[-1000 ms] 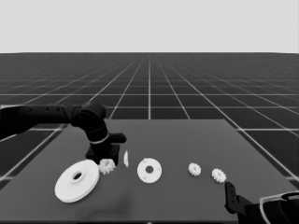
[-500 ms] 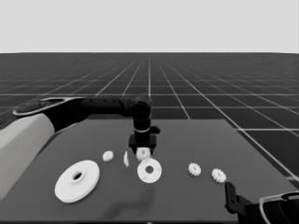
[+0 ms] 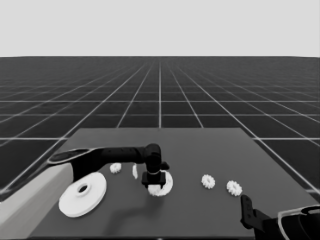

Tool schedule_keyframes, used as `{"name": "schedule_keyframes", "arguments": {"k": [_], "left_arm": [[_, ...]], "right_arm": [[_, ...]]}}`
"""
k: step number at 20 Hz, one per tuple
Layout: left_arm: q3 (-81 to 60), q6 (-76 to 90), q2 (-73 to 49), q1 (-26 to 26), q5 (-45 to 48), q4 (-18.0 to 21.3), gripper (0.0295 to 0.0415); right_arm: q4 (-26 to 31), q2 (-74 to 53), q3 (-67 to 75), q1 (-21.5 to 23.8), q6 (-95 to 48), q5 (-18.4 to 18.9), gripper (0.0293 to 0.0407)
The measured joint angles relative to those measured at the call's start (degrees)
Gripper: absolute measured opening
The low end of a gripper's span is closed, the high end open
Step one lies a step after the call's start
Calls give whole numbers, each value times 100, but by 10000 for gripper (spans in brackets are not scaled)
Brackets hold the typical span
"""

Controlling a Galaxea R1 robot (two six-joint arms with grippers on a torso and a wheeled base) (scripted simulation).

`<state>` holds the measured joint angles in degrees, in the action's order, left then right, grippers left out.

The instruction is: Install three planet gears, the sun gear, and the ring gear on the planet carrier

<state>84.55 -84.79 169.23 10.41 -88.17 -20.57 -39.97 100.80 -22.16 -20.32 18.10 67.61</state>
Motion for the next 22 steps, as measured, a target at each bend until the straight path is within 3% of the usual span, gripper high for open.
{"name": "schedule_keyframes", "arguments": {"k": [1, 3, 4, 11, 13, 15, 21, 22], "left_arm": [[7, 5, 2, 8, 3, -6, 312], [14, 10, 4, 16, 7, -12, 371], [15, 11, 4, 17, 7, -14, 381], [17, 12, 5, 19, 8, -16, 385], [-888, -658, -173, -1361, -276, 1432, 385], [-851, -645, -149, -2031, -209, 2029, 385], [-746, -561, -127, -2331, -179, 2325, 385], [-762, 815, -979, -2312, -221, 2318, 385]], "right_arm": [[0, 0, 0, 0, 0, 0, 385], [0, 0, 0, 0, 0, 0, 385], [0, 0, 0, 0, 0, 0, 385], [0, 0, 0, 0, 0, 0, 385], [0, 0, 0, 0, 0, 0, 385], [0, 0, 0, 0, 0, 0, 385], [0, 0, 0, 0, 0, 0, 385], [0, 0, 0, 0, 0, 0, 385]]}}
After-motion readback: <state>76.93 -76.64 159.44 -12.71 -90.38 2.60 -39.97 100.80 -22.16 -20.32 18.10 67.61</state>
